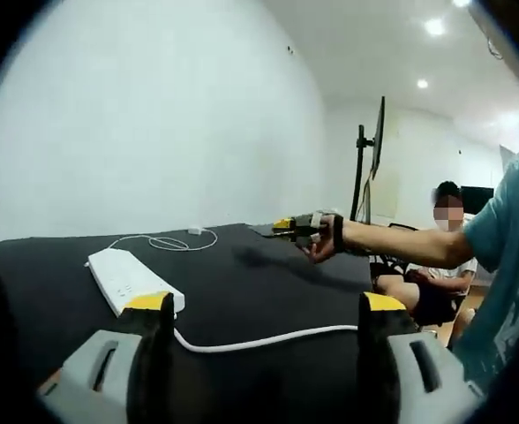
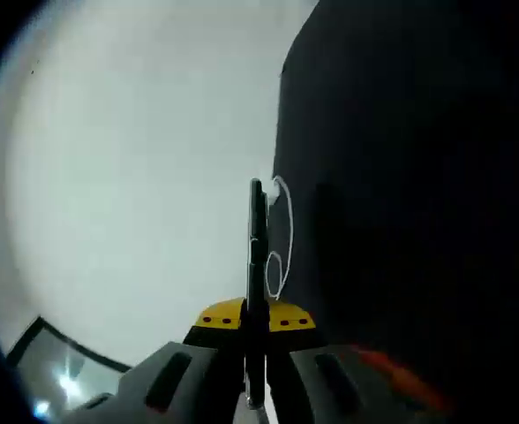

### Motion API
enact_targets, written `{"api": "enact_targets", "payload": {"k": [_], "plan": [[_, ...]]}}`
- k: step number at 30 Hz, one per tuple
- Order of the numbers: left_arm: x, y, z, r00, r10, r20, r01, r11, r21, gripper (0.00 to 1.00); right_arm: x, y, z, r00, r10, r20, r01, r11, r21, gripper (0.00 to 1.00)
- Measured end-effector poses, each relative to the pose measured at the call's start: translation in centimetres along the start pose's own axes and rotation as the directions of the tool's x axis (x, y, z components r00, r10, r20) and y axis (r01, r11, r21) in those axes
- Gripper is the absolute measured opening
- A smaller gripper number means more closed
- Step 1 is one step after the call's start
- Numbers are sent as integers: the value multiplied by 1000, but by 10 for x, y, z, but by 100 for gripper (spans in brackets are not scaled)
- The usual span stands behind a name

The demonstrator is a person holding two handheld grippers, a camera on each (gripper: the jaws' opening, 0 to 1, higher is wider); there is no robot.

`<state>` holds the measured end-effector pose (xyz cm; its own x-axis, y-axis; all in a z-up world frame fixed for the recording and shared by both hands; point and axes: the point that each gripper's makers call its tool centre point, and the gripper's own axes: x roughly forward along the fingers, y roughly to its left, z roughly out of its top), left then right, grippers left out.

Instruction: Connect the charging cable to the phone, plug the charger into the socket, and turn on the power strip switch to charge the phone.

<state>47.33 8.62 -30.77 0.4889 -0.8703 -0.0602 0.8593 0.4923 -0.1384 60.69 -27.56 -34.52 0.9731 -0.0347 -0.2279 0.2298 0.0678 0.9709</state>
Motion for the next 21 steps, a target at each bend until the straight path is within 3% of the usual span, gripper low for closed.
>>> {"api": "enact_targets", "payload": {"k": [1,5,7,11,14,21], "plan": [[0,0,-1,1000,-4,0,4,1000,-1,81,-1,-8,11,997,-35,67,35,999,7,5],[-4,0,-4,1000,-10,-12,10,1000,4,81,-6,-34,32,972,-102,213,74,988,138,5],[-6,1,-5,1000,-12,-14,12,1000,4,81,-14,-42,30,954,-120,274,70,980,186,5],[-10,1,-4,1000,-12,-17,12,1000,7,80,-28,-51,18,932,-128,340,55,975,217,5],[-13,-1,-6,999,-19,-27,20,1000,8,79,-26,-55,30,893,-168,417,86,974,208,5],[-14,-2,-5,1000,-19,-18,19,1000,-1,79,-12,-59,37,864,-219,454,130,967,220,5]]}}
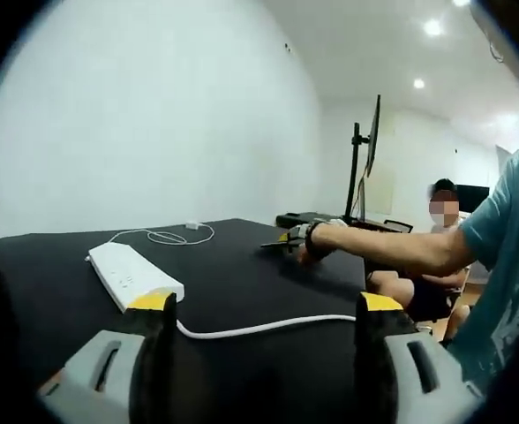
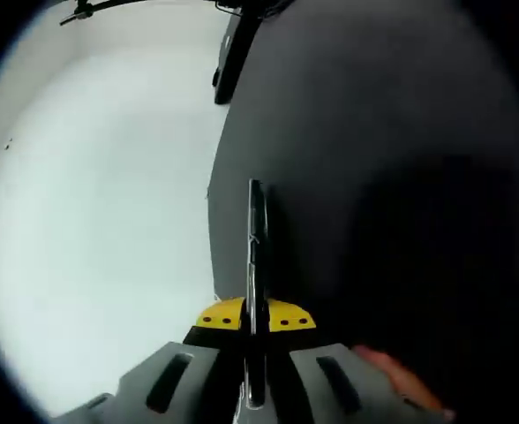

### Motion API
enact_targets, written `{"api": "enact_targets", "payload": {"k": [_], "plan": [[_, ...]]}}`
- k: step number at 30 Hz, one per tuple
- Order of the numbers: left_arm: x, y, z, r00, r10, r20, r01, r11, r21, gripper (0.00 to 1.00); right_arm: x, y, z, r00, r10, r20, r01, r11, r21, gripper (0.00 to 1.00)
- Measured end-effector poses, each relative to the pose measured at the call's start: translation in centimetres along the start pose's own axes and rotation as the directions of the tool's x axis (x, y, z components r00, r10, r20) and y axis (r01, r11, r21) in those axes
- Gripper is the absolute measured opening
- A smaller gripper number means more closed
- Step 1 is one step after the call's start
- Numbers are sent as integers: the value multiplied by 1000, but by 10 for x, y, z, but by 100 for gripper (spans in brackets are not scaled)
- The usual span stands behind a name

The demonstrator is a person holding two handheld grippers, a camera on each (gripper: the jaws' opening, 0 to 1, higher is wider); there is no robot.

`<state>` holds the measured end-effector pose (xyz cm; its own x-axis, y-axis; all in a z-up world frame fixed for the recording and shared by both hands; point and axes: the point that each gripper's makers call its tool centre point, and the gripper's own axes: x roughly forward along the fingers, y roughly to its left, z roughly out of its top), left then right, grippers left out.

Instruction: Connect the charging cable to the phone, plug the charger into the socket, and turn on the power strip switch to charge the phone.

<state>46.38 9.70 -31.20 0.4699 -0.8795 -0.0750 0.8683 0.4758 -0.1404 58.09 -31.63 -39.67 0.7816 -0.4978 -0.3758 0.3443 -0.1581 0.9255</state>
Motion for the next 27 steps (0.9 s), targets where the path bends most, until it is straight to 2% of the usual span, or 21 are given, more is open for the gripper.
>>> {"api": "enact_targets", "payload": {"k": [4,6,9,10,11,14,18,19,24,27], "plan": [[3,-3,5,1000,-3,11,3,1000,2,79,4,-2,-6,999,-40,-5,40,998,-53,5],[3,-3,6,1000,-5,12,5,1000,6,79,4,-6,-12,998,-54,-43,52,998,-36,8],[2,-4,5,1000,-7,12,7,1000,4,79,2,-6,-19,994,-45,-96,46,999,7,18],[2,-4,5,1000,-7,11,7,1000,4,79,3,-4,-23,989,-28,-142,30,999,10,18],[1,-4,4,1000,-7,11,7,1000,4,79,2,-5,-22,988,-41,-147,39,999,-15,17],[1,-3,4,1000,-7,16,7,1000,-6,79,-8,-1,-21,986,-33,-161,22,998,-65,17],[3,-3,3,1000,-8,20,8,1000,-14,79,-22,6,-17,977,-18,-212,2,997,-77,20],[4,-3,3,1000,-8,19,8,1000,-14,79,-34,4,-19,976,-12,-217,-5,997,-78,20],[10,0,1,1000,-9,8,9,1000,-10,79,-58,2,-12,973,-2,-232,-16,997,-76,20],[14,1,1,1000,-11,7,11,1000,-16,79,-68,-3,-18,953,-24,-303,-20,989,-143,21]]}}
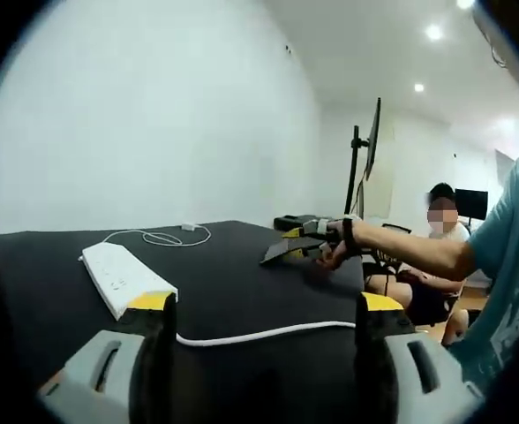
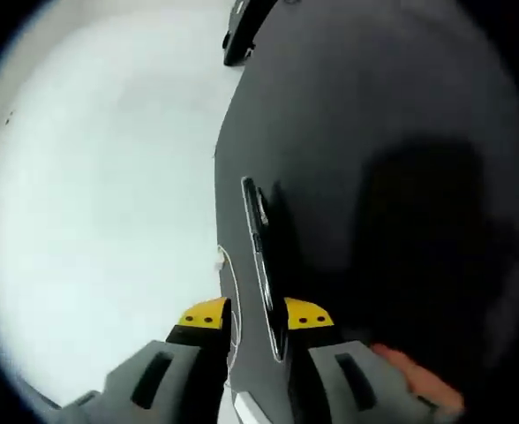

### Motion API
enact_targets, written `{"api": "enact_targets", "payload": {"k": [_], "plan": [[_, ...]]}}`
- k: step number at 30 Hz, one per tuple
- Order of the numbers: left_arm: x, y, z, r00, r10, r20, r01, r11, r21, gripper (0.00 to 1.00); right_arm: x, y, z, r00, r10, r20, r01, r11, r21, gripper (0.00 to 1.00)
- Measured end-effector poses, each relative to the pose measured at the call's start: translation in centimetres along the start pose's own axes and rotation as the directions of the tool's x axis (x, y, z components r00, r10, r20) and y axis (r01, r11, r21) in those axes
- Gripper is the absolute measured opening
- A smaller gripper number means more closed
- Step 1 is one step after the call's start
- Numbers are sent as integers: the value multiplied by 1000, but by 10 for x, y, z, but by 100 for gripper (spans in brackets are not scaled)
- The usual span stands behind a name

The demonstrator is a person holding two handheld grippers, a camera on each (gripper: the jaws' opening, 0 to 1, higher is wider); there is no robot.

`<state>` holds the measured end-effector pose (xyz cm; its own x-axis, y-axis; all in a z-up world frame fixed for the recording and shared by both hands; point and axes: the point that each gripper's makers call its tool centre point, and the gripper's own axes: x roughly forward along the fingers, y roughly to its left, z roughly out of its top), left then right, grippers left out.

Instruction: Connect the charging cable to the phone, plug the charger into the socket, and turn on the power strip switch to charge the phone.

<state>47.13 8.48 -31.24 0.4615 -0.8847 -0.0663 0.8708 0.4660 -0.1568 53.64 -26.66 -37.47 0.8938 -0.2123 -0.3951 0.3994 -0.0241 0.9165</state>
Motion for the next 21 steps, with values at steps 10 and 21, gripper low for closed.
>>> {"api": "enact_targets", "payload": {"k": [10,21], "plan": [[9,0,-1,1000,-4,-14,4,1000,4,79,-11,38,4,988,128,-85,-136,985,-105,19],[2,17,-4,999,39,-20,-39,999,-3,79,34,113,-51,874,279,-397,-469,695,-545,24]]}}
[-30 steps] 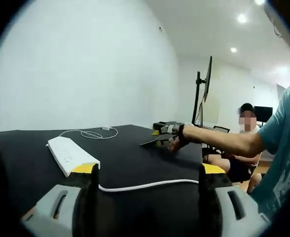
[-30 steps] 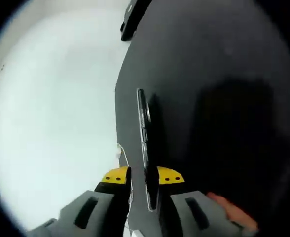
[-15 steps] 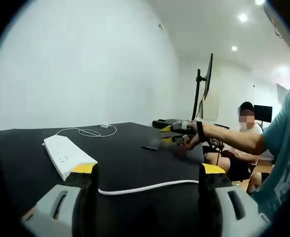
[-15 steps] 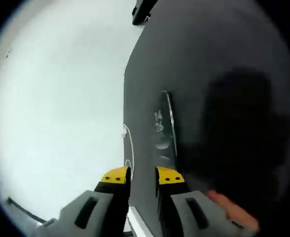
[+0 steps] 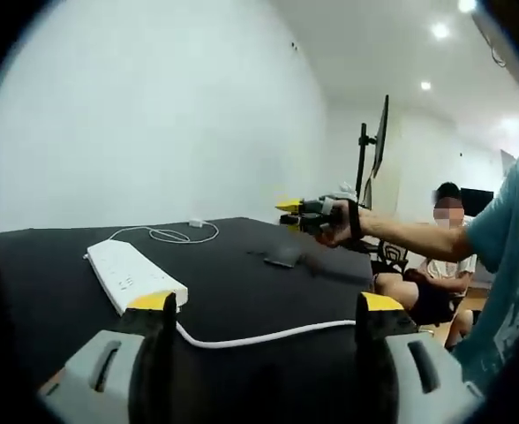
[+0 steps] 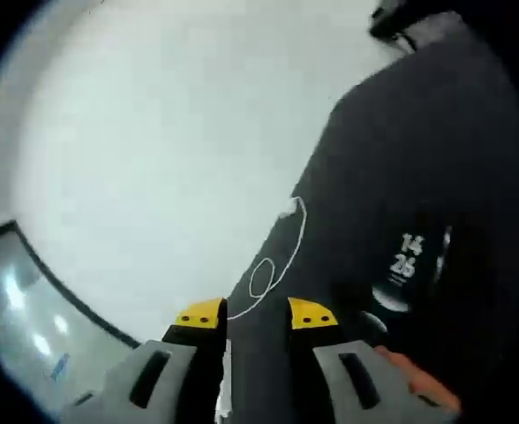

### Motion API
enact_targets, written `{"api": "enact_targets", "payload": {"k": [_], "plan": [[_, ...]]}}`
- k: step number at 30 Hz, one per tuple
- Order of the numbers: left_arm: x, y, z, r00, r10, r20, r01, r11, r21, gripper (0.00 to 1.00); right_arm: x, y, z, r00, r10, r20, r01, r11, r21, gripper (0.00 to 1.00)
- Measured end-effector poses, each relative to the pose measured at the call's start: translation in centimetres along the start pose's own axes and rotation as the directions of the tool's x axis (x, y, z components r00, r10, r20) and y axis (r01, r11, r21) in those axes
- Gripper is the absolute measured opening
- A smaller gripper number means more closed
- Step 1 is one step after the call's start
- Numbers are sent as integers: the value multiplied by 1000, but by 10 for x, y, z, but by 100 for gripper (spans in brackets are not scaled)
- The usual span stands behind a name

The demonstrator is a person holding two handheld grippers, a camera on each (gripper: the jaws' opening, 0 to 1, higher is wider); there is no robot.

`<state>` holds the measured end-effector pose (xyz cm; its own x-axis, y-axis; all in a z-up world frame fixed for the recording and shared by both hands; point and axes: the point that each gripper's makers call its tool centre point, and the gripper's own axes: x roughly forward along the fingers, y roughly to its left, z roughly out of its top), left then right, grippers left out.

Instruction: Connect the charging cable to the phone, plug the charger into the socket, and turn on the power strip switch to charge the phone.

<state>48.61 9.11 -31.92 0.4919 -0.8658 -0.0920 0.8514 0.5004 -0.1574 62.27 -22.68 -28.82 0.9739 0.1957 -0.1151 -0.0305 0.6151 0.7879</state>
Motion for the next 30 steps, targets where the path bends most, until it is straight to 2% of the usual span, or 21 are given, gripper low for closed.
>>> {"api": "enact_targets", "payload": {"k": [1,3,5,6,7,8,9,10,12,14,15,16,17,19,20,23,25,26,27,28,30], "plan": [[-1,2,-1,1000,6,-2,-6,1000,0,79,13,13,4,998,55,-11,-56,994,-95,23],[-4,9,-4,1000,21,-7,-21,1000,-3,79,29,28,12,995,104,-9,-104,980,-170,23],[-8,15,-7,999,35,-15,-35,999,-11,79,48,54,6,974,199,-112,-224,933,-283,22],[-10,17,-7,999,40,-14,-40,999,-13,80,58,66,0,953,239,-188,-296,875,-384,22],[-12,18,-6,999,44,-11,-44,999,-18,80,64,74,-3,945,246,-214,-314,864,-394,22],[-16,20,-5,999,49,-4,-49,999,-23,81,72,83,-9,923,261,-282,-366,819,-442,22],[-18,22,-4,999,51,0,-51,998,-25,81,80,88,-8,922,257,-289,-370,807,-461,22],[-20,24,-3,998,59,2,-59,998,-27,81,87,96,-8,914,270,-303,-394,770,-502,22],[-24,29,-2,997,74,-1,-74,997,-21,81,101,113,-22,878,284,-384,-469,663,-583,24],[-27,34,-1,996,88,-5,-88,996,-18,81,116,115,-39,851,232,-471,-510,577,-638,26],[-27,35,-1,996,94,-5,-94,995,-18,81,127,115,-52,828,194,-526,-545,499,-674,28],[-28,37,-2,995,100,-6,-100,995,-18,81,133,116,-63,811,176,-558,-571,447,-688,29],[-28,38,-2,995,101,-7,-102,995,-18,81,141,115,-79,783,148,-604,-606,404,-685,28],[-28,40,-4,994,108,-15,-109,994,-10,81,151,108,-108,761,101,-641,-633,338,-697,28],[-28,40,-4,994,110,-18,-110,994,-6,81,159,105,-115,761,81,-643,-634,300,-713,28],[-29,40,-4,993,113,-21,-113,994,6,81,193,95,-135,784,44,-619,-606,271,-748,28],[-31,42,-4,992,126,-28,-125,992,25,81,206,87,-143,799,37,-600,-582,295,-758,26],[-32,42,-4,992,127,-27,-126,992,29,81,224,79,-142,802,27,-596,-575,304,-760,25],[-33,43,-3,992,127,-25,-126,992,29,81,230,73,-143,811,2,-585,-559,299,-774,23],[-34,44,-2,992,127,-23,-127,992,27,80,234,68,-152,809,-8,-588,-561,293,-774,22],[-36,45,0,992,128,-13,-128,991,27,80,241,60,-160,804,-17,-595,-558,327,-763,22]]}}
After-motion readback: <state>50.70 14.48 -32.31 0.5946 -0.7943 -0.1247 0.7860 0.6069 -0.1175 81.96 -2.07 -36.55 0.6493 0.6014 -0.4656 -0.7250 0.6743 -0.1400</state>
